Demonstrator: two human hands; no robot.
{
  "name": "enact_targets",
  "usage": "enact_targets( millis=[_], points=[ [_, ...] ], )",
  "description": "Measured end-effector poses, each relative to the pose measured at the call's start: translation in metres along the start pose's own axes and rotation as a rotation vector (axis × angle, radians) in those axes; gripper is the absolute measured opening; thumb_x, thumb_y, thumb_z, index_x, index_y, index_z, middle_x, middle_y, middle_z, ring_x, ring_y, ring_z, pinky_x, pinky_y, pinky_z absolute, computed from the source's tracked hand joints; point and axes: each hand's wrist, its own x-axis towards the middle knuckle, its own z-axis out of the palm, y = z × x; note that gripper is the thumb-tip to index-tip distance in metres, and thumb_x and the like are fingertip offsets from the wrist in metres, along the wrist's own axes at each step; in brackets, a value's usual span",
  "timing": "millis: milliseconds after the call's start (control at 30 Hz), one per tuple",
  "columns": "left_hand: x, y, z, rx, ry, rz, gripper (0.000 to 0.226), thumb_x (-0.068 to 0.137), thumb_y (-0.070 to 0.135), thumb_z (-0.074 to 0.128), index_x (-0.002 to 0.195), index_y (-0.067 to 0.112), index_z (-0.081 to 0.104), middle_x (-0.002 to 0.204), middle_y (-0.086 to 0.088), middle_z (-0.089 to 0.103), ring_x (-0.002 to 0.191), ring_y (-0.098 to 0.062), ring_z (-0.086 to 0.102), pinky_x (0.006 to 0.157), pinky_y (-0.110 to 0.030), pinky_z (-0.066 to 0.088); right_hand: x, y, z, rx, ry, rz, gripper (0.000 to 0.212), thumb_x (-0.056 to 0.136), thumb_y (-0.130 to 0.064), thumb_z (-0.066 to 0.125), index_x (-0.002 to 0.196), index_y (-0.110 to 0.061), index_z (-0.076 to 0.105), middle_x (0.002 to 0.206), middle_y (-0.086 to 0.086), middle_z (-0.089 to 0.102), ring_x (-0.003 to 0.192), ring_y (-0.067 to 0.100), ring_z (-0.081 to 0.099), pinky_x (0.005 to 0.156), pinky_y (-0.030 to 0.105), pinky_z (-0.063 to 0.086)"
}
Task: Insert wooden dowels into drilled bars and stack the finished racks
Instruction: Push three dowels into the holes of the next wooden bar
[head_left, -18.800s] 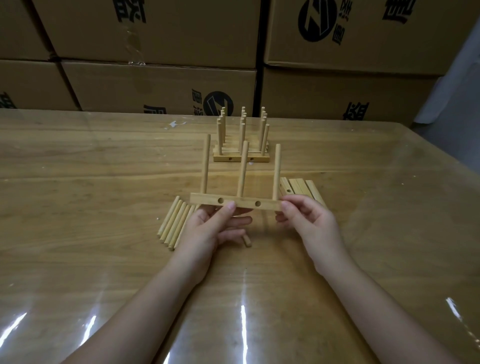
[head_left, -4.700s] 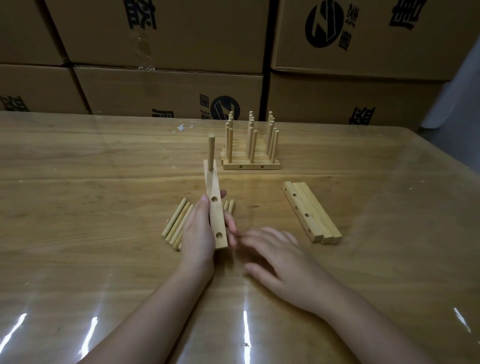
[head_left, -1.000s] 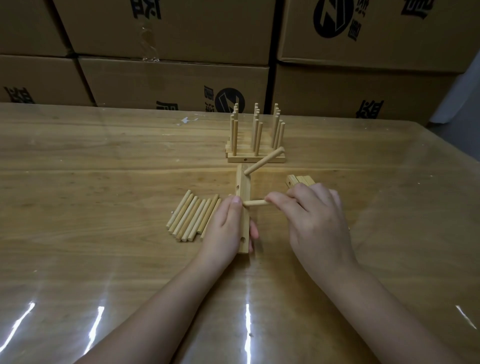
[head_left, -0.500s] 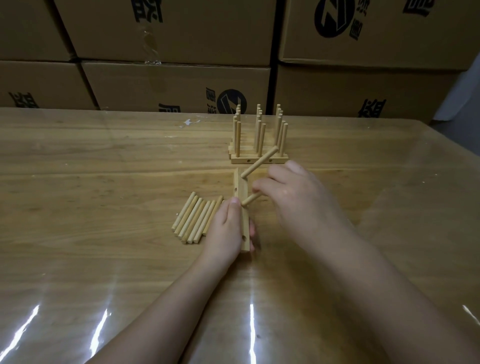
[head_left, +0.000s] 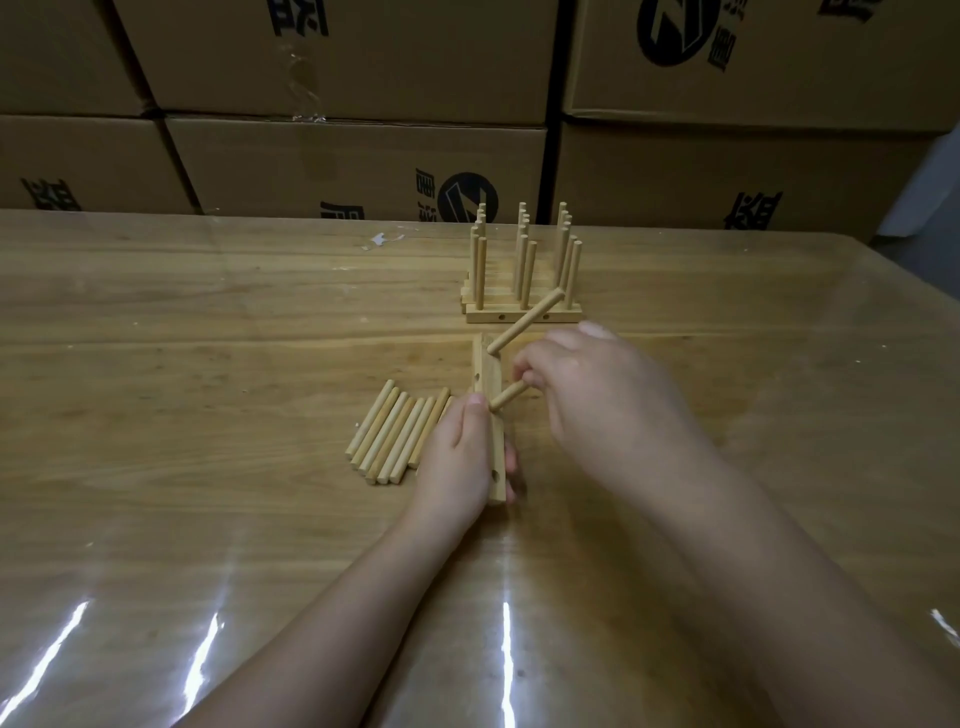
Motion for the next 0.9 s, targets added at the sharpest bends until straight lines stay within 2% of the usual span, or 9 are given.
enact_targets(
  millis=[167, 233, 300, 367, 467, 567, 700, 900],
  points=[
    [0.002, 0.000, -0.003, -0.060, -0.034, 0.009, 0.034, 0.104, 0.027, 0.025, 0.088, 0.017, 0.053, 0.052, -0.001, 0.059, 0.038, -0.012, 0.050, 0.041, -0.018, 0.040, 0.000, 0.004, 0.000, 0.090, -0.019, 0.050, 0.024, 0.096, -0.020, 0.045, 0.115, -0.029, 0.058, 0.113, -0.012, 0.060, 0.108, 0.011, 0.049, 0.076, 0.027, 0.040],
    [0.003, 0.000, -0.004, -0.103, -0.039, 0.002, 0.033, 0.104, 0.030, 0.026, 0.091, 0.017, 0.053, 0.054, -0.001, 0.060, 0.038, -0.012, 0.050, 0.041, -0.019, 0.041, -0.001, 0.006, -0.003, 0.204, -0.003, 0.061, 0.025, 0.096, -0.027, 0.046, 0.119, -0.030, 0.054, 0.101, -0.013, 0.061, 0.095, 0.010, 0.057, 0.074, 0.031, 0.049],
    [0.002, 0.000, -0.005, -0.115, -0.050, -0.006, 0.032, 0.104, 0.032, 0.026, 0.095, 0.017, 0.054, 0.055, -0.002, 0.061, 0.040, -0.012, 0.052, 0.041, -0.020, 0.042, -0.001, 0.007, -0.004, 0.249, 0.022, 0.057, 0.023, 0.094, -0.033, 0.048, 0.116, -0.029, 0.053, 0.086, -0.016, 0.055, 0.079, 0.007, 0.058, 0.065, 0.033, 0.052],
    [0.002, -0.001, -0.005, -0.120, -0.055, -0.005, 0.032, 0.104, 0.032, 0.026, 0.096, 0.017, 0.054, 0.056, -0.002, 0.061, 0.040, -0.012, 0.052, 0.042, -0.020, 0.043, -0.001, 0.006, -0.003, 0.190, 0.040, 0.045, 0.017, 0.094, -0.036, 0.047, 0.108, -0.028, 0.054, 0.083, -0.019, 0.049, 0.075, 0.007, 0.055, 0.060, 0.031, 0.049],
    [0.003, 0.000, -0.005, -0.106, -0.047, 0.006, 0.033, 0.104, 0.029, 0.025, 0.095, 0.014, 0.053, 0.054, -0.002, 0.060, 0.039, -0.012, 0.051, 0.042, -0.020, 0.042, -0.002, 0.007, -0.003, 0.079, 0.070, 0.026, 0.016, 0.095, -0.038, 0.044, 0.099, -0.025, 0.054, 0.085, -0.016, 0.053, 0.073, 0.009, 0.052, 0.054, 0.028, 0.041],
    [0.002, 0.000, -0.003, -0.090, -0.046, 0.006, 0.033, 0.104, 0.028, 0.024, 0.094, 0.015, 0.053, 0.053, -0.002, 0.059, 0.040, -0.013, 0.050, 0.043, -0.020, 0.042, -0.002, 0.009, -0.003, 0.102, 0.064, 0.024, 0.016, 0.094, -0.038, 0.045, 0.092, -0.024, 0.053, 0.083, -0.014, 0.057, 0.071, 0.010, 0.052, 0.051, 0.027, 0.038],
    [0.001, 0.001, -0.002, -0.064, -0.032, -0.007, 0.032, 0.104, 0.028, 0.024, 0.093, 0.020, 0.053, 0.053, -0.002, 0.059, 0.041, -0.015, 0.051, 0.043, -0.021, 0.042, -0.002, 0.010, -0.001, 0.100, 0.071, 0.000, 0.016, 0.094, -0.037, 0.045, 0.088, -0.024, 0.052, 0.076, -0.014, 0.054, 0.065, 0.008, 0.048, 0.047, 0.017, 0.030],
    [0.000, 0.001, -0.001, -0.033, -0.019, -0.001, 0.032, 0.104, 0.028, 0.024, 0.093, 0.020, 0.053, 0.053, -0.002, 0.059, 0.041, -0.015, 0.051, 0.045, -0.021, 0.041, -0.001, 0.013, 0.000, 0.151, 0.034, -0.010, 0.017, 0.094, -0.036, 0.046, 0.088, -0.021, 0.053, 0.077, -0.013, 0.055, 0.069, 0.009, 0.052, 0.055, 0.028, 0.042]
  ],
)
